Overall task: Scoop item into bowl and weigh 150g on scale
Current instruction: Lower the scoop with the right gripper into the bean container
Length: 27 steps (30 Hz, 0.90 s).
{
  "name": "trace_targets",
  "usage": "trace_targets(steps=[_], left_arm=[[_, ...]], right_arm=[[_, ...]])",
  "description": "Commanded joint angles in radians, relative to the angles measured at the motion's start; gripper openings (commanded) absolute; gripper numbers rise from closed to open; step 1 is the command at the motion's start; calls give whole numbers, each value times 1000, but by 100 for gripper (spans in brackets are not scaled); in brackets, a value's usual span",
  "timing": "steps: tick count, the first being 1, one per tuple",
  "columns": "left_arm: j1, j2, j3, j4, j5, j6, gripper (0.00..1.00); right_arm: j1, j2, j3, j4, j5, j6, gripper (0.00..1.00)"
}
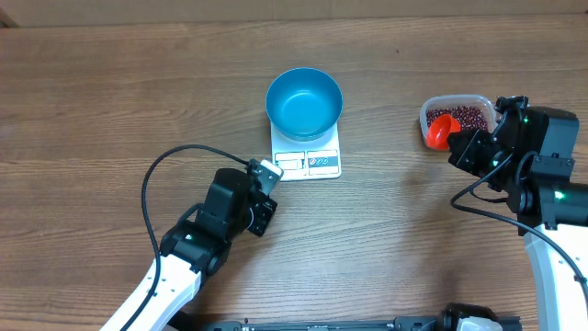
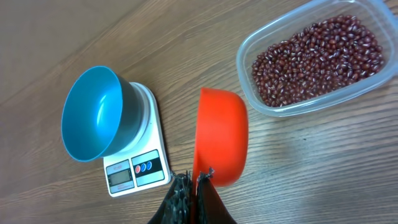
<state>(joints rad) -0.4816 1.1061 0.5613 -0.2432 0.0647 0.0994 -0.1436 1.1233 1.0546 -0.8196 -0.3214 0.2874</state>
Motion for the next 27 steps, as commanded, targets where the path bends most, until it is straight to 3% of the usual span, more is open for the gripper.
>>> trace_targets(steps=[1, 3, 6, 7, 8, 9, 22, 27], left_arm=[[7, 13, -4, 32, 48, 80, 17], [7, 15, -4, 35, 48, 80, 37], [7, 16, -4, 35, 48, 80, 49], [7, 16, -4, 34, 48, 77, 63], [7, 16, -4, 33, 50, 76, 87], [5, 16, -4, 31, 55, 76, 100], [5, 18, -4, 31, 59, -92, 100], [5, 18, -4, 31, 59, -103, 100]], right_arm=[[-3, 1, 27, -3, 38, -6, 4], [-3, 1, 27, -2, 40, -5, 4], [-3, 1, 27, -2, 40, -4, 4], [-3, 1, 27, -2, 40, -4, 4], [-3, 1, 27, -2, 40, -4, 4], [-3, 1, 27, -2, 40, -4, 4], [-3, 1, 27, 12, 40, -5, 4], [-3, 1, 27, 10, 41, -9, 4]])
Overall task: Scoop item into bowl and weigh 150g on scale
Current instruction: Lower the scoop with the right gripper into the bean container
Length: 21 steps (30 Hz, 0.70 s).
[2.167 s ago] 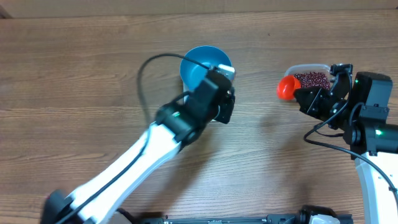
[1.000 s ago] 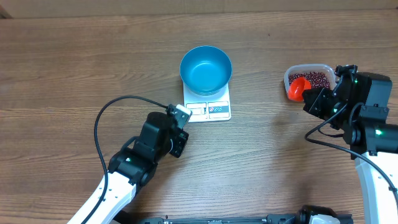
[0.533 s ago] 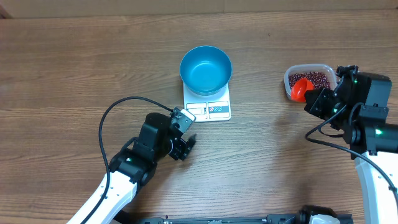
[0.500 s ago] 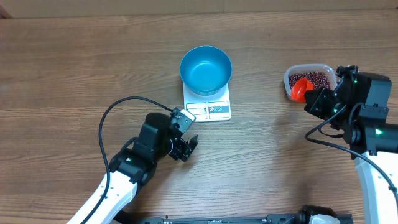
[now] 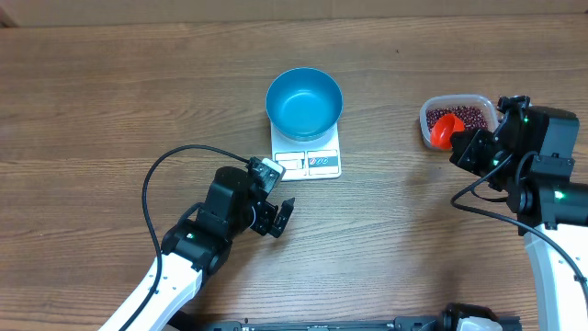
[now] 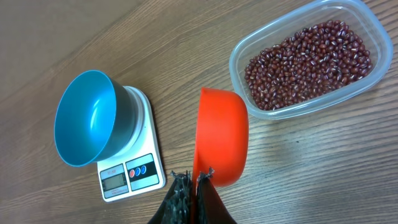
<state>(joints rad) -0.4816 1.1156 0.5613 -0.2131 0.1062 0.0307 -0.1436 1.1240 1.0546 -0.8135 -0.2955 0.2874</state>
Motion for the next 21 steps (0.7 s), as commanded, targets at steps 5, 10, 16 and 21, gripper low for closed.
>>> trace_targets(steps=[5, 10, 16, 21], left_arm=[[5, 8, -4, 1, 18, -35, 100], [5, 8, -4, 1, 18, -35, 99], [5, 8, -4, 1, 18, -35, 100], [5, 8, -4, 2, 17, -35, 100]], right_arm=[[-3, 0, 27, -1, 14, -9, 4], [-3, 0, 27, -1, 14, -8, 4], [-3, 0, 27, 0, 14, -8, 4], [-3, 0, 27, -5, 12, -8, 4]])
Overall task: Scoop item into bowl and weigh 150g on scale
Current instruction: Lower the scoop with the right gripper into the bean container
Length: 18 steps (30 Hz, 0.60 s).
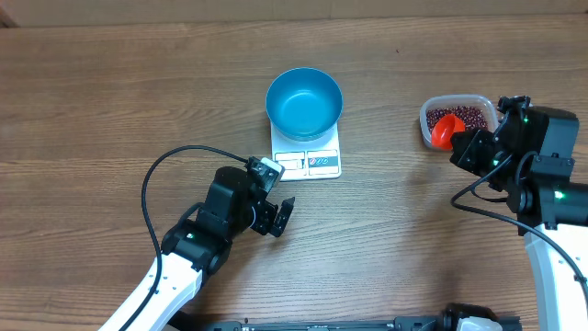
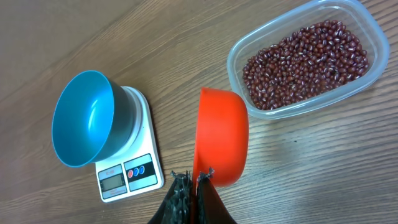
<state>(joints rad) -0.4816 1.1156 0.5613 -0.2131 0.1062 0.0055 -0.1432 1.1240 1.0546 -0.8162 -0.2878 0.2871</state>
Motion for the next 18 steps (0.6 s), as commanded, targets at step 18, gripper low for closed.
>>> trace_targets(steps=[18], left_arm=[[5, 8, -4, 5, 18, -10, 100]], right_arm=[[-10, 183, 436, -331, 112, -124, 4]])
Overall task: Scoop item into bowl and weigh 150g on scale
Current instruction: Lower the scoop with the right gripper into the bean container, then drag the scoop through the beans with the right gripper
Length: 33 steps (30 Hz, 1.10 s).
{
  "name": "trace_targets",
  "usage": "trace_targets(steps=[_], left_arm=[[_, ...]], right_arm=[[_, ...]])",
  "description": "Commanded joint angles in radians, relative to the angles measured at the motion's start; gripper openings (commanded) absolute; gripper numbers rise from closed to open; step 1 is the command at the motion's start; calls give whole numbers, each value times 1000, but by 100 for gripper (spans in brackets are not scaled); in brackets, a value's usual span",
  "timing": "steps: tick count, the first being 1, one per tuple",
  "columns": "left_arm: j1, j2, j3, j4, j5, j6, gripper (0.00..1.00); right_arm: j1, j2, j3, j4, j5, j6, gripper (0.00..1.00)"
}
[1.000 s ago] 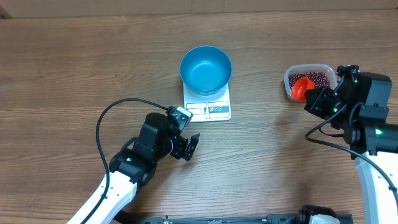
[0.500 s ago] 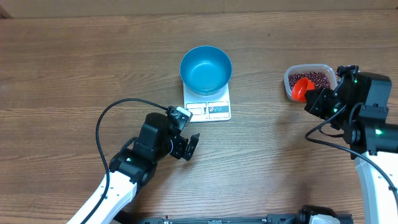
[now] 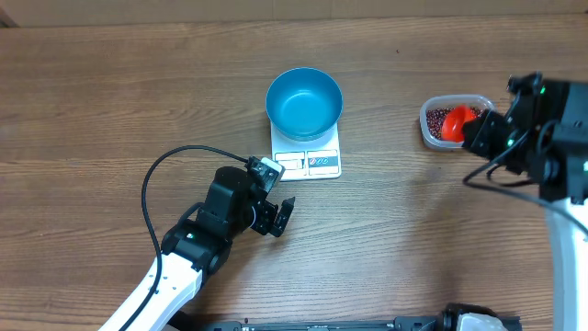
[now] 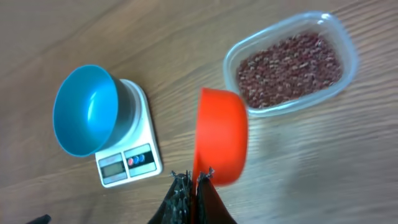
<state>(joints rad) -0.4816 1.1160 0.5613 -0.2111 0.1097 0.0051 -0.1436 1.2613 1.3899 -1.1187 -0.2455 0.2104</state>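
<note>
An empty blue bowl stands on the white scale at the table's middle. At the right, a clear plastic container holds red beans. My right gripper is shut on the handle of an orange scoop. In the overhead view the scoop hangs over the beans. The right wrist view is blurred. My left gripper stands open just in front of the scale's left corner, with nothing between its fingers.
A black cable loops from the left arm over the table. Bare wooden tabletop surrounds the scale and the container.
My right arm has shifted up and to the right in the overhead view. The scoop, at the container's left end before, is now over its middle. The left arm has not moved.
At first my left gripper was shut by the scale's front left corner and my right held the scoop at the container's left edge. Then the left gripper stood open in the same place. The scoop stayed there until now, when it is over the beans.
</note>
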Motion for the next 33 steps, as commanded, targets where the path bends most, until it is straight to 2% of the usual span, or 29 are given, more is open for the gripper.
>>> trace_targets(steps=[1, 7, 12, 19, 33], left_arm=[[5, 8, -4, 0, 14, -9, 100], [5, 8, -4, -1, 14, -9, 99], [5, 8, -4, 1, 15, -10, 100], [4, 8, -4, -2, 14, -9, 100], [4, 8, -4, -2, 14, -9, 100]], right_arm=[[-16, 69, 140, -53, 75, -76, 4], [-76, 196, 326, -107, 135, -210, 4], [-115, 270, 335, -31, 140, -369, 4], [-121, 405, 333, -45, 140, -567, 4], [-122, 611, 332, -36, 153, -639, 4]])
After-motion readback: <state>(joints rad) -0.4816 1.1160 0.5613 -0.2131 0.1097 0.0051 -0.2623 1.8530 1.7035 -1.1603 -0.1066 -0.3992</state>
